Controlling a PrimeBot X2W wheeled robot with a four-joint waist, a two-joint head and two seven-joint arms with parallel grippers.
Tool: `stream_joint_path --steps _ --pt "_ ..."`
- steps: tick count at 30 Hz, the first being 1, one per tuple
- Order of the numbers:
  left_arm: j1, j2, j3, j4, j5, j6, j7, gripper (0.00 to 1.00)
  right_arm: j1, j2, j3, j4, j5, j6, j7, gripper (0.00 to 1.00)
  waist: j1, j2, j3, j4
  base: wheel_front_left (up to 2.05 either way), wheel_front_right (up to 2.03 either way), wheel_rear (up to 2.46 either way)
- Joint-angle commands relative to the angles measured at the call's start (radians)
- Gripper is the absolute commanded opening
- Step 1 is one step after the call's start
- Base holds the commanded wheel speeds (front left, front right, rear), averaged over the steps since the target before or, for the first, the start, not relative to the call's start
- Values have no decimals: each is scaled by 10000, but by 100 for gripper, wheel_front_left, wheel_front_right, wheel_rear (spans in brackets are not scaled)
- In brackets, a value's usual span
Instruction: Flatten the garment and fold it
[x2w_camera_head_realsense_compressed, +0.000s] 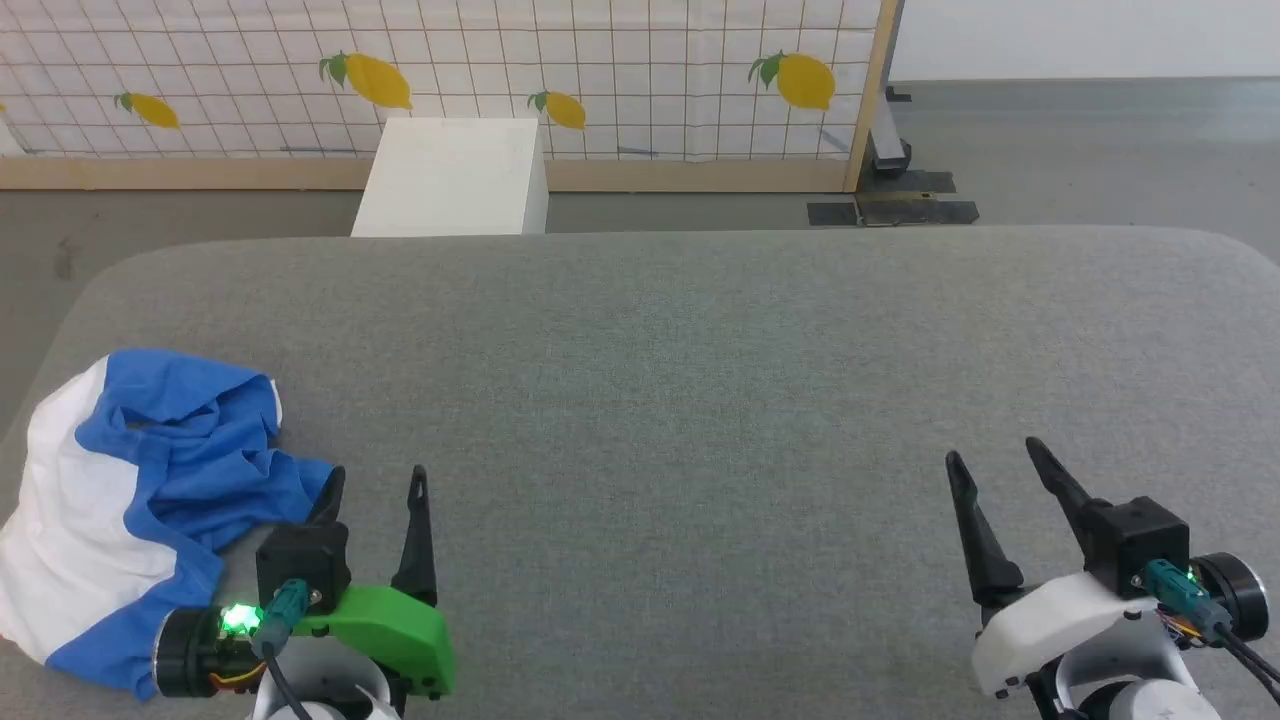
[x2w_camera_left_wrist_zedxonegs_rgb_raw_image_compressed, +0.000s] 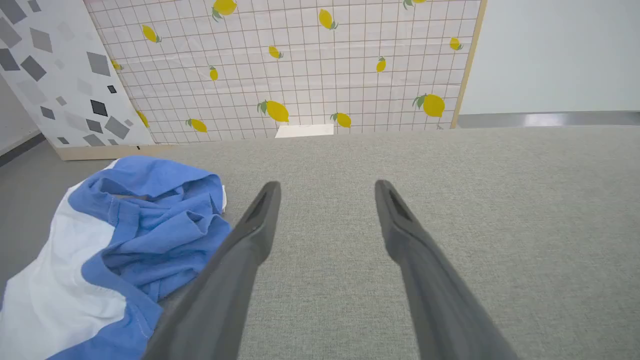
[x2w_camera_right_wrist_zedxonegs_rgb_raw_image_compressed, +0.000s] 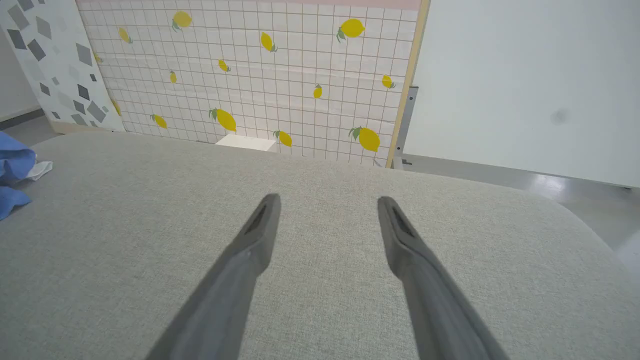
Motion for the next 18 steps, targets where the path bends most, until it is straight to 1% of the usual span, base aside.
stream_joint_path --steps 1,18 --pt "25 -2 -4 -16 -12 5 -84 100 15 1 -58 19 64 -1 -86 100 0 0 2 -1 0 0 0" --pt "140 -9 -106 -101 -147 91 -434 100 57 4 -407 34 114 -3 -438 100 0 0 15 63 0 0 0"
